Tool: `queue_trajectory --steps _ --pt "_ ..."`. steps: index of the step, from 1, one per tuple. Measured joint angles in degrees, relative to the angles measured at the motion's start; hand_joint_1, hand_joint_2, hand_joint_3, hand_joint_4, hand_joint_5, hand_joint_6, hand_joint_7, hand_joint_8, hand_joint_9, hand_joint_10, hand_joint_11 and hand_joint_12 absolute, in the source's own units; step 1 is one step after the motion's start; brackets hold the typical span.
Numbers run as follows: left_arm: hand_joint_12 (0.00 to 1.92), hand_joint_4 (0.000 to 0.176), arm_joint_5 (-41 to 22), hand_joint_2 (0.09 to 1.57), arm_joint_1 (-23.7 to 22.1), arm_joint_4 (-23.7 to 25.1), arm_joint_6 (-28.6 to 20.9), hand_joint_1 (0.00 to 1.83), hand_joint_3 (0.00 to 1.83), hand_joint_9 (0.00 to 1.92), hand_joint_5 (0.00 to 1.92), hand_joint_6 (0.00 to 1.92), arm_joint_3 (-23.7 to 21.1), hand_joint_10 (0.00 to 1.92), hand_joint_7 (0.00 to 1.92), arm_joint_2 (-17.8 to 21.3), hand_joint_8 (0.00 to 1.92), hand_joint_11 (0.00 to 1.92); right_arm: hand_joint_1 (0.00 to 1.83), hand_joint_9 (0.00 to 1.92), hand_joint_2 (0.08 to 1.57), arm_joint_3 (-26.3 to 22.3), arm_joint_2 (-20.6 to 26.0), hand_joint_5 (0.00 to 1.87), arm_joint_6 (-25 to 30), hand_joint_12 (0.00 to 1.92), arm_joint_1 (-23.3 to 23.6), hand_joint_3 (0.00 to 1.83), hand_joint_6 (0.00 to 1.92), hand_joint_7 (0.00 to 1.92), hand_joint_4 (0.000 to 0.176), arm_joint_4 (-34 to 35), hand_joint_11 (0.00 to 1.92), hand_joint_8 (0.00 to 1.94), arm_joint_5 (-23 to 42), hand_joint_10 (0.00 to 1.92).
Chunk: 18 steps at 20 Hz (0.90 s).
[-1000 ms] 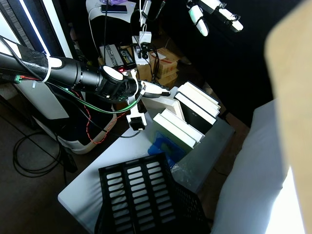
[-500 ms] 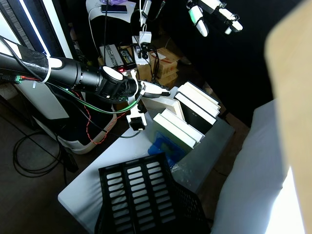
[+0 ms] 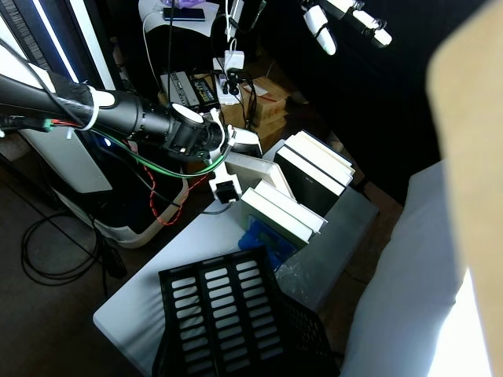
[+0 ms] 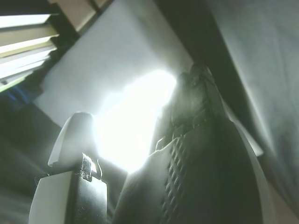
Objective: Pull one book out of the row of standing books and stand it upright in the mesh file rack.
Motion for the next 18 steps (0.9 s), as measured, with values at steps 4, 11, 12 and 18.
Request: queue_trajectory --steps 4,11,12,18 --pt "0.00 0.055 0.00 1.41 0.00 0.02 0.00 0.64 0.00 0.00 0.00 0.00 -0.02 0.00 0.00 0.00 0.00 0.00 1.26 0.96 1.12 0.11 0.00 0.91 0.09 1.92 0.00 0.01 0.98 1.02 0.000 0.13 0.80 1.13 0.00 1.50" --pt "0.00 0.045 -0.02 1.41 0.00 0.00 0.00 0.67 0.00 0.00 0.00 0.00 -0.02 0.00 0.00 0.00 0.00 0.00 1.36 0.80 1.14 0.17 0.00 0.89 1.20 1.90 0.00 0.01 1.18 0.94 0.000 0.39 0.55 1.00 -0.37 1.38" --pt "0.01 0.045 -0.02 1.41 0.00 0.02 0.00 0.68 0.00 0.00 0.00 0.00 -0.02 0.00 0.00 0.00 0.00 0.03 1.37 0.85 1.13 0.17 0.00 0.90 1.31 1.88 0.00 0.00 1.10 0.98 0.000 0.44 0.65 0.97 -0.44 1.36" --pt "0.51 0.045 -0.02 1.40 0.00 0.00 0.00 0.68 0.00 0.00 0.00 0.00 -0.02 0.00 0.00 0.00 0.00 0.00 1.37 0.86 1.12 0.22 0.00 0.95 1.40 1.86 0.00 0.00 1.05 1.01 0.000 0.59 0.64 0.93 -0.42 1.30"
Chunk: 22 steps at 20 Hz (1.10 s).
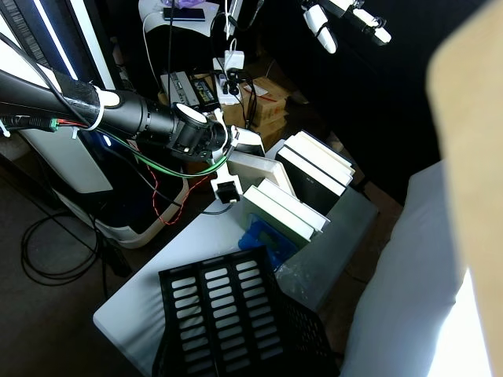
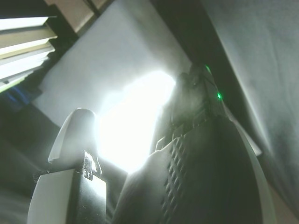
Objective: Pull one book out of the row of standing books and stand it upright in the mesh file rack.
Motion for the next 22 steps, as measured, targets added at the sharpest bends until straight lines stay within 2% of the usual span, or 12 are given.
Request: queue_trajectory --steps 1,2,4,5,6,7,10,11,13,16,19,22 --pt "0.62 0.050 0.00 1.40 0.00 0.00 0.00 0.67 0.00 0.00 0.00 0.00 0.00 0.00 0.00 0.00 0.00 0.00 1.37 0.87 1.11 0.00 0.00 0.96 0.00 1.87 0.00 0.00 1.04 1.03 0.000 0.00 0.64 0.89 -0.02 1.28" --pt "0.54 0.056 0.00 1.40 0.00 0.00 0.00 0.66 0.00 0.00 0.00 0.00 0.00 0.00 0.00 0.00 0.00 0.00 1.37 0.85 1.12 0.00 0.00 0.93 0.00 1.88 0.00 0.00 1.07 1.00 0.000 0.00 0.59 0.97 0.00 1.31" --pt "0.07 0.054 0.00 1.40 0.02 0.00 0.00 0.64 0.00 0.00 0.00 0.00 0.00 0.00 0.00 0.00 0.00 0.00 1.36 0.82 1.14 0.00 0.00 0.93 0.02 1.81 0.00 0.00 1.13 0.94 0.000 0.00 0.51 0.97 0.00 1.33" --pt "0.02 0.048 0.00 1.41 0.00 -0.02 0.00 0.65 0.00 0.00 0.00 0.00 0.00 0.00 0.00 0.00 0.00 0.02 1.36 0.80 1.14 -0.02 0.00 0.94 0.04 1.79 0.00 0.00 1.13 0.95 0.000 0.00 0.51 0.96 -0.02 1.32" --pt "0.02 0.048 0.00 1.41 0.00 -0.02 0.00 0.65 0.00 0.00 0.00 0.00 0.00 0.00 0.00 0.00 0.00 0.02 1.36 0.80 1.14 -0.22 0.13 0.94 0.02 1.79 0.00 0.00 1.13 0.95 0.000 -0.02 0.51 0.96 -0.11 1.32" --pt "0.22 0.049 -0.02 1.41 0.00 0.00 0.00 0.70 0.00 0.00 0.00 0.00 0.00 0.00 0.00 0.00 0.00 0.00 1.37 0.87 1.12 -0.81 0.68 0.95 0.02 1.83 0.00 0.00 0.97 0.95 0.000 -0.11 0.62 1.03 -0.15 1.33" --pt "0.27 0.047 -0.15 1.40 0.00 -0.28 0.00 0.71 0.00 0.00 0.00 0.00 -0.13 0.00 0.00 0.00 0.00 0.00 1.37 0.88 1.13 -2.67 2.78 0.94 0.09 1.81 0.59 0.00 1.00 0.93 0.000 0.07 0.63 1.04 0.83 1.33" --pt "0.07 0.041 -0.31 1.41 0.00 -0.22 -0.02 0.64 0.00 0.00 0.00 0.00 -0.24 0.00 0.00 0.00 0.00 0.00 1.37 0.85 1.14 -3.52 3.67 0.89 0.09 1.83 0.85 0.00 1.03 0.93 0.000 0.15 0.63 1.10 1.27 1.37" --pt "0.00 0.043 -0.46 1.42 0.00 -0.15 -0.04 0.56 0.00 0.00 0.00 0.00 -0.24 0.00 0.00 0.00 0.00 0.00 1.37 0.89 1.13 -5.05 5.60 0.85 0.07 1.75 1.51 0.00 1.11 0.99 0.000 0.33 0.67 0.96 2.45 1.33" --pt "0.00 0.036 -1.03 1.42 0.00 -0.37 -0.15 0.60 0.00 0.00 0.00 0.00 -0.48 0.00 0.00 0.00 0.00 0.00 1.37 0.90 1.14 -6.67 8.22 0.81 0.15 1.69 3.63 0.00 1.13 0.97 0.000 1.64 0.67 1.01 3.89 1.32" --pt "0.00 0.030 -1.25 1.42 0.00 -0.42 -0.17 0.64 0.00 0.00 0.00 0.00 -0.48 0.00 0.00 0.00 0.00 0.00 1.37 0.92 1.15 -8.13 10.12 0.77 0.04 1.67 4.42 0.00 1.14 0.93 0.000 1.70 0.84 1.06 4.15 1.36" --pt "0.00 0.051 -1.27 1.42 0.00 -0.50 -0.17 0.59 0.00 0.00 0.00 0.00 -0.61 0.00 0.00 0.00 0.00 0.00 1.37 0.92 1.15 -9.73 12.15 0.78 0.07 1.70 5.79 0.00 1.09 0.94 0.000 1.75 0.80 1.04 5.29 1.36"
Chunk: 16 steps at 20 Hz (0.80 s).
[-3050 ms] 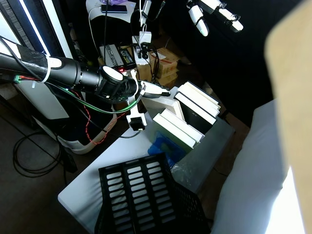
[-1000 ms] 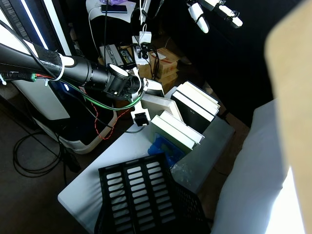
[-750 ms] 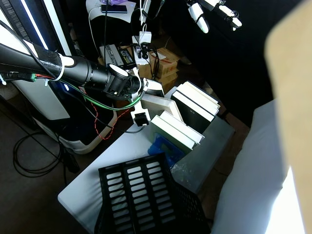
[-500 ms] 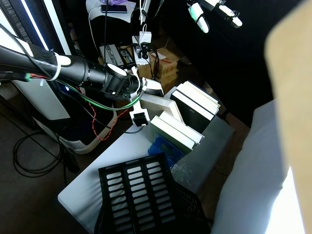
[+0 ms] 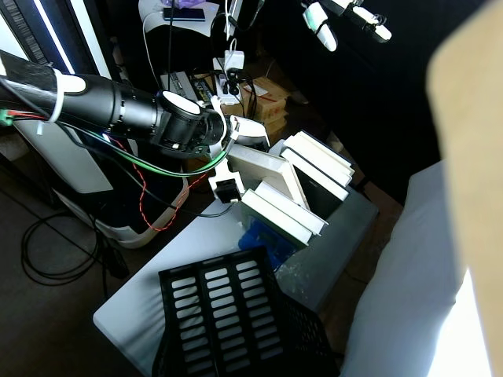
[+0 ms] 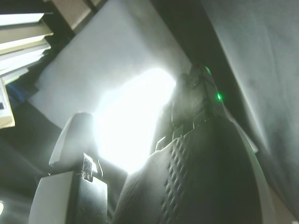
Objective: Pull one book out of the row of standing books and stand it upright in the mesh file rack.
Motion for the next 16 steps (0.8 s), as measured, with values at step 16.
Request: queue_trajectory --steps 16 --pt "0.00 0.026 -0.04 1.42 0.00 0.02 -0.63 0.62 0.00 0.00 0.00 0.00 -0.22 0.00 0.00 -0.22 0.00 0.00 1.37 0.96 1.15 -5.46 10.82 0.84 -1.29 1.68 9.97 0.00 0.95 0.89 0.000 5.51 0.93 1.15 4.31 1.40"
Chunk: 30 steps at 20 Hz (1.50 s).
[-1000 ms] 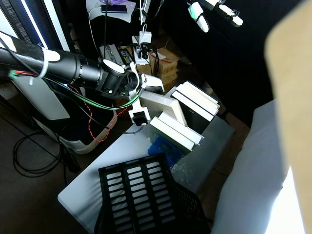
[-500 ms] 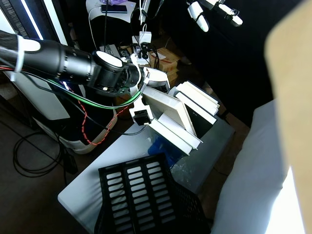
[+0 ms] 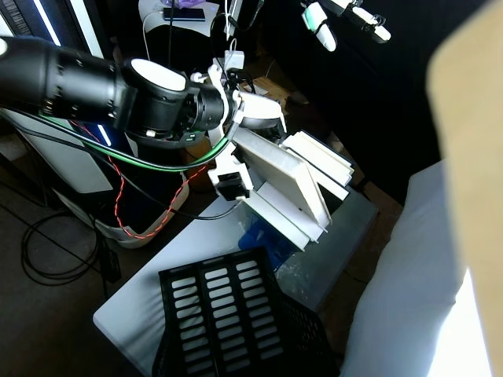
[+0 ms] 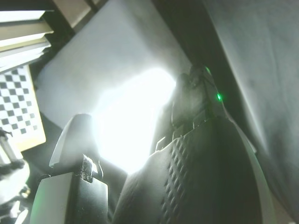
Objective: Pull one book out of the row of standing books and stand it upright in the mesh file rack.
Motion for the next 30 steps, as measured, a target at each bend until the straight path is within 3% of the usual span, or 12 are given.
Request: queue_trajectory --steps 3,4,7,9,12,15,16,17,18,23,26,30 --pt "0.00 0.031 0.00 1.43 -0.22 -0.22 -0.09 0.60 0.00 0.00 0.00 0.00 -0.24 0.00 0.00 0.00 0.00 0.00 1.26 0.92 1.20 -0.83 1.62 0.76 0.55 1.89 2.67 0.01 1.09 0.88 0.000 0.09 0.78 1.40 0.28 1.56" --pt "0.00 0.030 -0.02 1.42 -0.28 -0.15 -0.04 0.62 0.00 0.00 0.00 0.00 -0.24 0.00 0.00 0.00 0.00 0.00 1.34 0.82 1.20 -1.11 2.29 0.78 0.83 1.91 3.67 0.00 1.02 0.84 0.000 0.22 0.69 1.34 0.39 1.61" --pt "0.00 0.018 -0.13 1.42 -0.66 -0.20 -0.04 0.62 0.00 0.00 0.00 0.00 -0.26 0.00 0.00 0.00 0.00 0.00 1.34 0.72 1.22 -1.44 3.19 0.74 1.20 1.83 6.14 0.01 1.29 0.74 0.000 0.24 0.51 1.34 0.24 1.57" --pt "0.00 0.011 -0.07 1.42 -0.66 -0.11 -0.04 0.61 0.00 0.00 0.01 0.00 -0.26 0.00 0.00 0.00 0.00 0.00 1.33 0.69 1.25 -1.53 3.82 0.66 1.40 1.90 7.26 0.01 1.26 0.72 0.000 0.26 0.61 1.44 0.33 1.68" --pt "0.00 0.005 0.13 1.42 -1.18 0.00 0.04 0.62 0.00 0.00 0.01 0.00 -0.26 0.00 0.00 0.00 0.00 0.00 1.33 0.62 1.26 -1.62 5.05 0.67 1.75 1.92 9.22 0.01 1.41 0.75 0.000 0.24 0.16 1.41 0.15 1.63" --pt "0.00 0.003 0.20 1.42 -1.79 0.35 0.24 0.63 0.00 0.00 0.01 0.00 -0.24 0.00 0.00 0.00 0.00 0.00 1.32 0.61 1.26 -1.64 6.58 0.66 1.90 1.92 11.82 0.01 1.42 0.74 0.000 0.28 0.15 1.42 -0.26 1.64" --pt "0.00 0.001 0.31 1.42 -1.77 0.50 0.31 0.63 0.00 0.00 0.02 0.01 -0.24 0.00 0.00 0.00 0.00 0.00 1.33 0.67 1.26 -1.31 6.91 0.64 2.01 1.92 12.76 0.00 1.34 0.73 0.000 0.26 0.48 1.45 -0.37 1.67" --pt "0.00 0.001 0.72 1.42 -2.01 0.48 0.68 0.63 0.00 0.00 0.02 0.01 -0.24 0.00 0.00 -0.02 0.00 0.00 1.33 0.67 1.26 -0.66 6.88 0.64 2.01 1.92 12.96 0.00 1.34 0.73 0.000 0.81 0.48 1.45 -0.61 1.67" --pt "0.00 0.020 0.96 1.42 -2.36 0.55 0.68 0.62 0.00 0.00 0.00 0.00 -0.24 0.00 0.00 -0.02 0.00 0.00 1.33 0.69 1.25 -0.63 7.08 0.67 2.03 1.92 13.18 0.00 1.30 0.76 0.000 0.76 0.49 1.39 -0.66 1.67" --pt "0.00 0.027 1.57 1.42 -2.80 1.40 0.74 0.63 0.00 0.00 0.00 0.00 -0.24 0.00 0.00 -0.07 0.00 0.00 1.30 0.51 1.29 -1.09 9.01 0.74 2.36 1.92 18.60 0.00 1.43 0.65 0.000 1.66 0.16 1.47 -1.95 1.75" --pt "0.00 0.028 1.84 1.41 -3.10 1.60 0.76 0.66 0.00 0.00 0.00 0.00 -0.24 0.00 0.00 -0.13 0.00 0.00 1.31 0.54 1.29 -1.09 10.34 0.71 2.45 1.92 18.64 0.00 1.28 0.62 0.000 0.79 0.25 1.60 -2.08 1.77" --pt "0.00 0.021 1.90 1.42 -3.32 1.75 0.74 0.61 0.00 0.00 0.01 0.00 -0.24 0.00 0.00 -0.13 0.00 0.00 1.33 0.56 1.25 -1.27 12.63 0.77 2.45 1.92 21.92 0.00 1.37 0.78 0.000 1.53 0.02 1.35 -2.75 1.59"
